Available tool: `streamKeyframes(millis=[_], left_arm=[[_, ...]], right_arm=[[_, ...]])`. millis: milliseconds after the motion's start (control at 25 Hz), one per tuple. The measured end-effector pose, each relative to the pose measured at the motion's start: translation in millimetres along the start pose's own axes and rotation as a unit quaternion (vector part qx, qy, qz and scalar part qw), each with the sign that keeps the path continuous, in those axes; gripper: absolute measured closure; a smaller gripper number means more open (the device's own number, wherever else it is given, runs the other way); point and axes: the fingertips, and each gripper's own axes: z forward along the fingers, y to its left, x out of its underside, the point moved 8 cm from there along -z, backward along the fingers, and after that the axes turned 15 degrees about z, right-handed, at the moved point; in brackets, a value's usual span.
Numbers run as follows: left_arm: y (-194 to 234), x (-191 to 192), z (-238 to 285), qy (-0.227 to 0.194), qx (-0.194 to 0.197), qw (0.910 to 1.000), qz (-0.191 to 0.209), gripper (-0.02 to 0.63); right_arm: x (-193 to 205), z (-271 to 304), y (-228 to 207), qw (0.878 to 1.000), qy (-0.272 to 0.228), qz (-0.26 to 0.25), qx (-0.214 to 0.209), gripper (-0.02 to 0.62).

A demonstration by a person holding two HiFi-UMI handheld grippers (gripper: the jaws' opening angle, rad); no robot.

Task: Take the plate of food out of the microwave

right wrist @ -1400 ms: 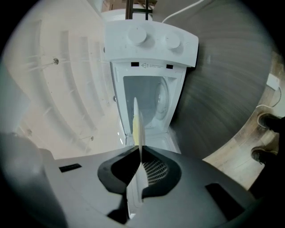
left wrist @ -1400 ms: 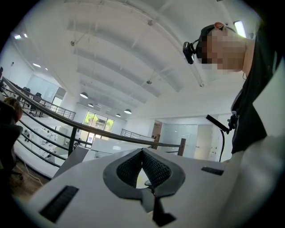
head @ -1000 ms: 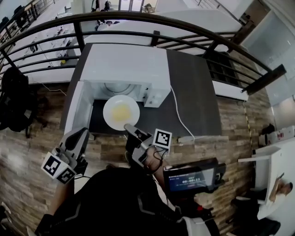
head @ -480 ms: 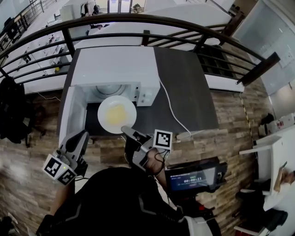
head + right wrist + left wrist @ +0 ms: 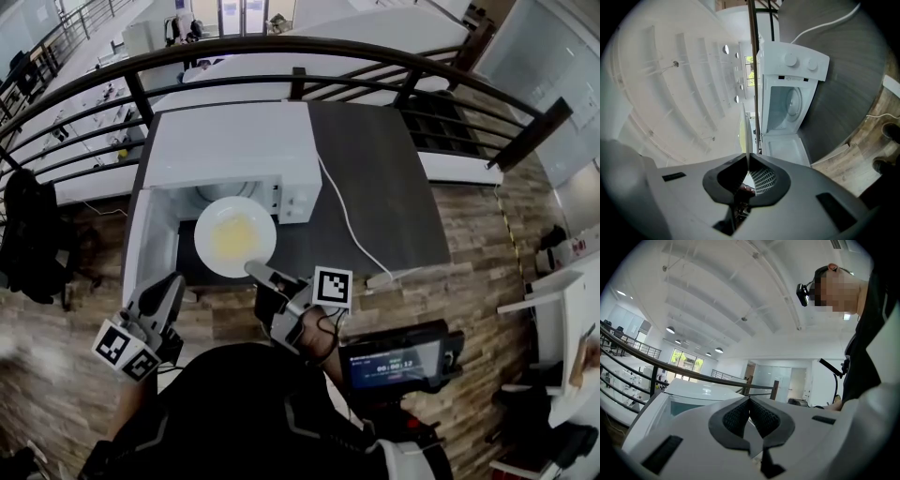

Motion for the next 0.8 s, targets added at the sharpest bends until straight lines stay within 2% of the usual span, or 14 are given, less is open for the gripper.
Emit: streamKeyframes(millis=[800], left_arm=[[0, 1, 11, -0.005, 0.002, 1.0000, -0.003, 0.603]], right_arm=[[-6, 2, 2, 1.000, 0.003, -0.004, 0.004, 0.581]])
